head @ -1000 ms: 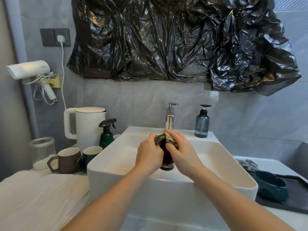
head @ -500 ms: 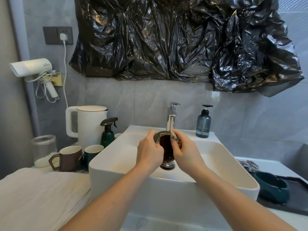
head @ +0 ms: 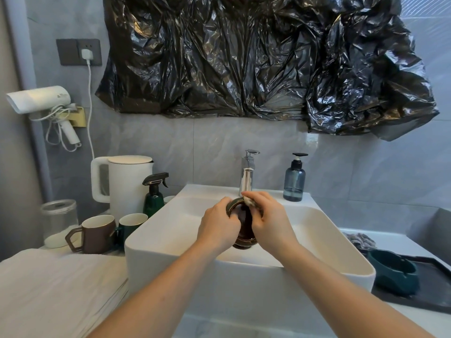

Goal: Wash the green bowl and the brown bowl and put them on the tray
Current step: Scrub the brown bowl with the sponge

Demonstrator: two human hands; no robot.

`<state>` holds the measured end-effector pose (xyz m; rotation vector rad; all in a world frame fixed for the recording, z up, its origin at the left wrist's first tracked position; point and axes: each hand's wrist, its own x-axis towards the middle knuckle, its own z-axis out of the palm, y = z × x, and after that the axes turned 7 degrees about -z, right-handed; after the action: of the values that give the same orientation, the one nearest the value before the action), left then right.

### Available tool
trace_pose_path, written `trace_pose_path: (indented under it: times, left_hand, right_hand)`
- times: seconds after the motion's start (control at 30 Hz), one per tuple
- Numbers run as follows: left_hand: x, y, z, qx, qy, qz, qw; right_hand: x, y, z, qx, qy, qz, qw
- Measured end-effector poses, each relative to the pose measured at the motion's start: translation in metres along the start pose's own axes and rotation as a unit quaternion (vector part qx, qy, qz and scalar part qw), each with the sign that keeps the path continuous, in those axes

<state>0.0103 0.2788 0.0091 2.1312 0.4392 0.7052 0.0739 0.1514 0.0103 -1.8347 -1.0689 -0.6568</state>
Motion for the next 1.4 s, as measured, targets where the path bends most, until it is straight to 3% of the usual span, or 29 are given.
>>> trace_pose_path:
  times: [0.1, 0.2, 0.43, 0.67, 0.83, 0.9, 1.03, 1.23, 1.3, 1.4]
  left_hand:
    - [0.0, 0.001, 0.001, 0.022, -0.022, -0.009, 0.999]
    - [0.003, 0.0, 0.0, 0.011, 0.001, -0.025, 1.0]
    - [0.001, 0.002, -0.006, 0.005, 0.115, -0.039, 0.993]
    - [-0.003, 0.005, 0.0, 0.059, 0.047, -0.002, 0.997]
    - [0.001, 0.002, -0.007, -0.007, 0.124, -0.055, 0.991]
    - [0.002, 0.001, -0.006, -0.006, 0.115, -0.061, 0.991]
    - [0.004, 0.0, -0.002, -0.024, 0.068, -0.053, 0.996]
    - [0.002, -0.003, 0.004, 0.027, -0.105, -0.078, 0.991]
    - [0.003, -0.001, 0.004, 0.035, -0.084, -0.07, 0.993]
    - [0.008, -0.003, 0.002, 0.092, 0.011, -0.041, 0.995]
  right_hand:
    - [-0.002, -0.002, 0.002, -0.011, -0.023, -0.031, 0.999]
    - [-0.001, -0.005, 0.002, -0.001, -0.01, -0.026, 1.0]
    - [-0.005, -0.005, -0.001, 0.065, -0.05, 0.108, 0.991]
    - [-0.003, -0.009, 0.001, 0.039, -0.02, -0.022, 0.999]
    - [-0.005, -0.001, 0.003, 0.096, -0.055, 0.118, 0.987]
    - [-0.006, 0.001, 0.002, 0.095, -0.066, 0.147, 0.982]
    - [-0.003, -0.001, -0.001, 0.085, -0.016, 0.116, 0.989]
    - [-0.001, 0.004, -0.001, 0.004, -0.021, 0.043, 0.999]
    - [-0.001, 0.002, -0.002, 0.014, -0.014, 0.026, 0.999]
    - [-0.001, -0.002, 0.0, 0.038, -0.002, 0.031, 0.999]
